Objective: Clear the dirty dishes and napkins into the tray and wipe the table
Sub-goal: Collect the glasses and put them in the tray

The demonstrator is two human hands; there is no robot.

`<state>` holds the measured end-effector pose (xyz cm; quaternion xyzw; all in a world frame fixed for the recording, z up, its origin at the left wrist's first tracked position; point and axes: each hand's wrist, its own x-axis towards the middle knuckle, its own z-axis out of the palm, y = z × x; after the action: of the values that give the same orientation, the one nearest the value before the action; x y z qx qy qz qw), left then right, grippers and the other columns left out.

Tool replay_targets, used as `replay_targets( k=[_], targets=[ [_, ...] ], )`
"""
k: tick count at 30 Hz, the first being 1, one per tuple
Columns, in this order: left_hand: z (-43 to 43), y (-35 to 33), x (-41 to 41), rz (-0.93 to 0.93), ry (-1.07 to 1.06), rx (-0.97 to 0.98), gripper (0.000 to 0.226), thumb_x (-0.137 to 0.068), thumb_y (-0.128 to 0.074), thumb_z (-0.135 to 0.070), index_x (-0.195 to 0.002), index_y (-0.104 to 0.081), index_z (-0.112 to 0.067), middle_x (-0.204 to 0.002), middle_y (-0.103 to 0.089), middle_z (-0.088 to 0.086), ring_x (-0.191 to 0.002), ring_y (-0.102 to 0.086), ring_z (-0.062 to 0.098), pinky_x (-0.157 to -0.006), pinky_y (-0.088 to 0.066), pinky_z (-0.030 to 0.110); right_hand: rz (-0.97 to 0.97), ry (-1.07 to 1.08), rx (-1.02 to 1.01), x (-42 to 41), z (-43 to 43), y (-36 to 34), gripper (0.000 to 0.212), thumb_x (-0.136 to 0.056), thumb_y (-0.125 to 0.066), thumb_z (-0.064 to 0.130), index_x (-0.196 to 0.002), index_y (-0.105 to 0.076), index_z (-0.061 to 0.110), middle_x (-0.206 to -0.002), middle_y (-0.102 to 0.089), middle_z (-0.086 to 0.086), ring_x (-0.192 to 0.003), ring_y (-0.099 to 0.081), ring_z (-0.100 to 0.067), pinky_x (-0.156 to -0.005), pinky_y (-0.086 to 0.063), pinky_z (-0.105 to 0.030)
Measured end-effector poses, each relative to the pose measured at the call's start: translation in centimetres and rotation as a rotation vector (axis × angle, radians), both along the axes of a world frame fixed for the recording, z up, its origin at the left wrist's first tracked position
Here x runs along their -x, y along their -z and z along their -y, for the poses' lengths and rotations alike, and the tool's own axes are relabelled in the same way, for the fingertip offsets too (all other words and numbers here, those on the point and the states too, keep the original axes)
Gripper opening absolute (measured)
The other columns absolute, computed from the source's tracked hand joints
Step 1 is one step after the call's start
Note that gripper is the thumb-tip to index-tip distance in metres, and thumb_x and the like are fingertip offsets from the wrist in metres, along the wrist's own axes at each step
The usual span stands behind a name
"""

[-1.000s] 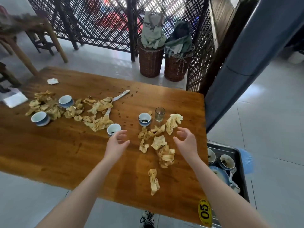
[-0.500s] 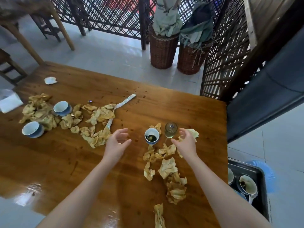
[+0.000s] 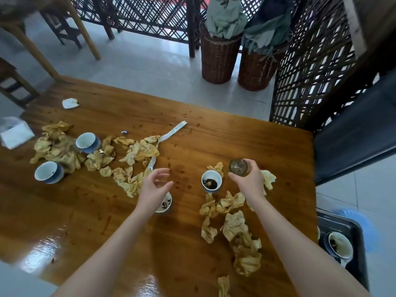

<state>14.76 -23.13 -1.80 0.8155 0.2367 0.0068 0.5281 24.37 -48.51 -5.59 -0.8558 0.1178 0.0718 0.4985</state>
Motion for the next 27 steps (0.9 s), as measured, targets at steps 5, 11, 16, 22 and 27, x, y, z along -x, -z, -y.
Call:
replay_targets(
  k=[5, 11, 16, 22, 27],
  targets=[
    [-2.5, -0.1, -0.2, 0.029, 0.015, 0.062, 0.031, -0.087, -0.069, -0.012, -0.113, -0.06, -0.025, -0.108, -0.064, -0.002, -0.097, -0.061, 0.009, -0.07, -0.051, 0.015, 0.09, -0.001, 0.035, 0.5, -2.4, -2.7, 0.054, -0.07, -0.084, 0.025, -0.108, -0.047, 0.038, -0.091, -0.048, 0.032, -0.083, -0.049, 0.021, -0.061, -0.035, -0.003],
    [-8.6, -0.7, 0.5, 0.018, 0.053, 0.135, 0.032, -0.086, -0.071, -0.014, -0.114, -0.06, -0.027, -0.106, -0.063, -0.004, -0.097, -0.061, 0.009, -0.063, -0.051, 0.013, 0.182, 0.01, 0.062, 1.8, -8.3, -5.1, 0.055, -0.07, -0.085, 0.023, -0.114, -0.053, 0.027, -0.103, -0.058, 0.011, -0.095, -0.053, -0.005, -0.076, -0.043, -0.016],
    [-16.5, -1.8, 1.2, 0.047, 0.022, 0.148, 0.033, -0.086, -0.07, -0.013, -0.115, -0.061, -0.026, -0.104, -0.064, -0.009, -0.095, -0.061, 0.008, -0.068, -0.051, 0.015, 0.185, 0.024, 0.107, 3.1, -15.0, -5.8, 0.058, -0.07, -0.085, 0.024, -0.12, -0.055, 0.019, -0.105, -0.055, 0.01, -0.099, -0.049, -0.007, -0.08, -0.041, -0.021],
    [-26.0, -2.3, 2.4, 0.084, -0.038, 0.139, 0.032, -0.084, -0.071, -0.009, -0.111, -0.061, -0.02, -0.096, -0.065, -0.009, -0.091, -0.062, 0.006, -0.073, -0.049, 0.017, 0.163, -0.045, 0.064, 4.1, -23.7, -6.0, 0.057, -0.07, -0.085, 0.023, -0.118, -0.054, 0.019, -0.105, -0.058, 0.007, -0.096, -0.052, -0.008, -0.072, -0.041, -0.015],
    [-31.9, -1.9, 2.2, 0.073, -0.099, 0.123, 0.032, -0.083, -0.072, -0.01, -0.109, -0.062, -0.026, -0.101, -0.064, -0.004, -0.091, -0.061, 0.009, -0.072, -0.052, 0.023, 0.135, -0.079, 0.067, 4.4, -30.0, -6.1, 0.056, -0.071, -0.085, 0.025, -0.118, -0.055, 0.021, -0.098, -0.054, 0.016, -0.086, -0.05, 0.003, -0.058, -0.038, -0.002]
  ],
)
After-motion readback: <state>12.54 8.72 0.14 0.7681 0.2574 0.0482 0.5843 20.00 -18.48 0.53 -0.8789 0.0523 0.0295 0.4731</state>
